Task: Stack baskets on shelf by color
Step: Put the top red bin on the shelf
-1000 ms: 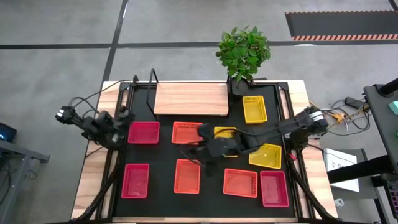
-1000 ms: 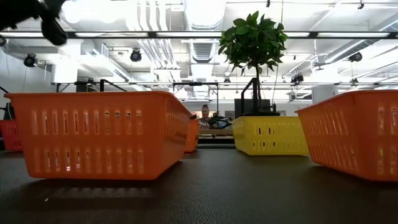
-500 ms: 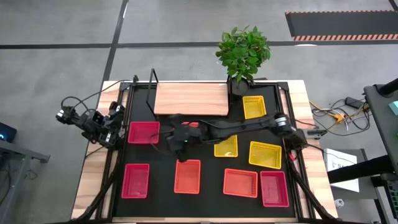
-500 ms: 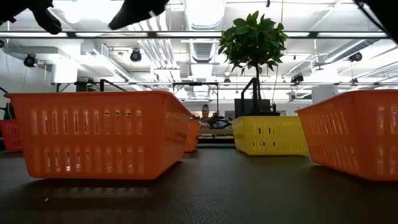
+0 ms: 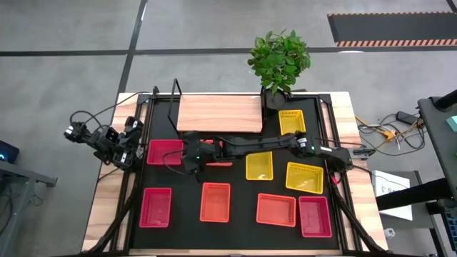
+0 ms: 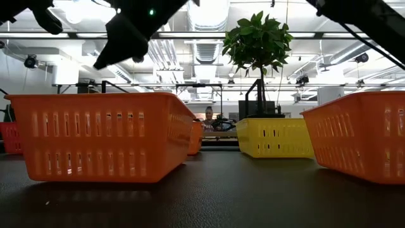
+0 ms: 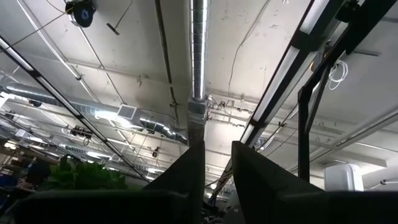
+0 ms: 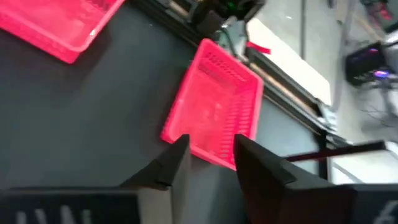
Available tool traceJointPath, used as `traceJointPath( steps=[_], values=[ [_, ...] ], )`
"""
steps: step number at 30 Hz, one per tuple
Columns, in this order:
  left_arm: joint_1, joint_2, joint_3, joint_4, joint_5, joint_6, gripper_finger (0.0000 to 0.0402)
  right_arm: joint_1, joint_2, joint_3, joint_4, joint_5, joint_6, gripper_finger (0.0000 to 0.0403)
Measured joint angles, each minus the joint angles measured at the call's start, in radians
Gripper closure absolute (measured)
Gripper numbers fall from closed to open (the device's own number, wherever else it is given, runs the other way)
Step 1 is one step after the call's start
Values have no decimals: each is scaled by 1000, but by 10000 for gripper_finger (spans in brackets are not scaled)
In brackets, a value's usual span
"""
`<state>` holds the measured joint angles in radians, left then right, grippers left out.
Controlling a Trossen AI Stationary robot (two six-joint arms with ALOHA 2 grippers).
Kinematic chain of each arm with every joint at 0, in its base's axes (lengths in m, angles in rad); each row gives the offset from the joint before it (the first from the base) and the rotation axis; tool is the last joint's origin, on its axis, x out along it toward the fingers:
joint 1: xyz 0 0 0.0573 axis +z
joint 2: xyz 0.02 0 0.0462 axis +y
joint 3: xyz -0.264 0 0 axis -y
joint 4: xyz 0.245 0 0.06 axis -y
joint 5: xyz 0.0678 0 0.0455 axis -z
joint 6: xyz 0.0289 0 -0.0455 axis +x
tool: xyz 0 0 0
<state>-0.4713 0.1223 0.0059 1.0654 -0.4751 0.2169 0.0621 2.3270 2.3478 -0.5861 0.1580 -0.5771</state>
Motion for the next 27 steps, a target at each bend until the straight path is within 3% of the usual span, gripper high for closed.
traceJointPath(
  steps=[5,10,27],
  values=[
    [0,1,0,-1,0,0,339,-23,51,0,67,-132,41,238],
    [0,1,0,-1,0,0,339,-35,123,0,181,-138,60,213],
    [0,1,0,-2,0,4,339,-51,235,0,297,-129,145,210]
  ],
)
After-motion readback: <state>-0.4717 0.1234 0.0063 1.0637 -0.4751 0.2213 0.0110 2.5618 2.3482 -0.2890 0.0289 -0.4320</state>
